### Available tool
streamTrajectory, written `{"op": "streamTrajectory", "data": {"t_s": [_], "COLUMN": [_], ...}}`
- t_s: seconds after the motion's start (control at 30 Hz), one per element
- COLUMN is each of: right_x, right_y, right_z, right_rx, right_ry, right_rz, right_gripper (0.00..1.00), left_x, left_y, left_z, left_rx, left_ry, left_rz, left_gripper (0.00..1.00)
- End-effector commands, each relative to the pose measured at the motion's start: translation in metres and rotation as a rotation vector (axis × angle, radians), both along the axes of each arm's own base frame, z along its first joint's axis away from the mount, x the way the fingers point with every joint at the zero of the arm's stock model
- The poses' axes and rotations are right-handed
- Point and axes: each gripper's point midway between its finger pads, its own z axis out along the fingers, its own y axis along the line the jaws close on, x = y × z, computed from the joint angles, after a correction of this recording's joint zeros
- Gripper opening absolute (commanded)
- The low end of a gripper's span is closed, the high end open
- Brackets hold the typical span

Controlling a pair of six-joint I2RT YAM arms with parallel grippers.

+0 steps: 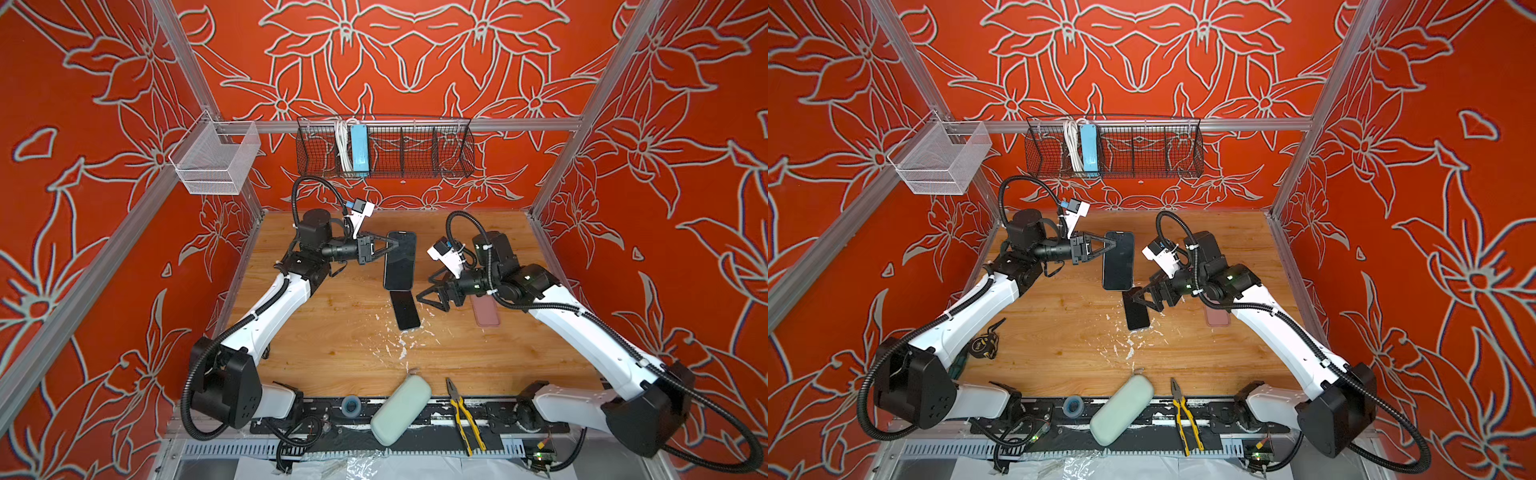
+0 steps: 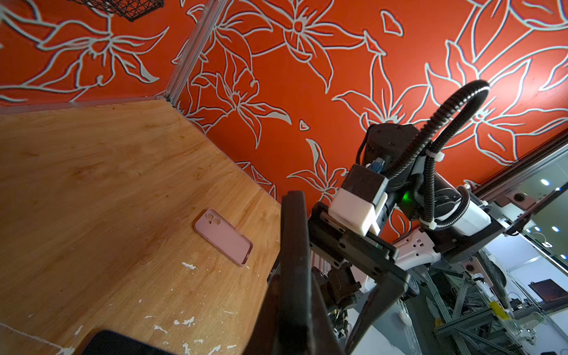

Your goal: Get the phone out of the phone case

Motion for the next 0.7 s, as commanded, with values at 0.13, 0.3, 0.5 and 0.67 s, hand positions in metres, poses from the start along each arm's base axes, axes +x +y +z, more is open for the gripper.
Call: {"op": "streamTrajectory", "data": {"t_s": [0.13, 0.3, 0.5, 0.67], "right_x": [-0.006, -0.015, -0.022, -0.024], "right_y": [-0.002, 0.003, 0.013, 0.018], "right_z": [-0.004, -0.012, -0.005, 0.005], "right_rx": [-0.061, -0.084, -0.049, -0.017], "right_ry": [-0.038, -0.024, -0.036, -0.07], "right_rz": [0.073, 0.128, 0.176, 0.183], "right_gripper": [0.89, 0.86, 0.79, 0.77], "left_x": [-0.012, -0.018, -0.022, -0.02], "left_y": [-0.001, -0.003, -0.003, -0.004], "left_z": [0.025, 0.025, 0.024, 0.021], "left_rx": [-0.025, -0.032, -0.035, -0.036], "left_ry": [-0.098, -0.093, -0.108, -0.101], "left_rz": [-0.089, -0.138, -0.162, -0.168], "left_gripper": [0.0, 0.0, 0.0, 0.0]}}
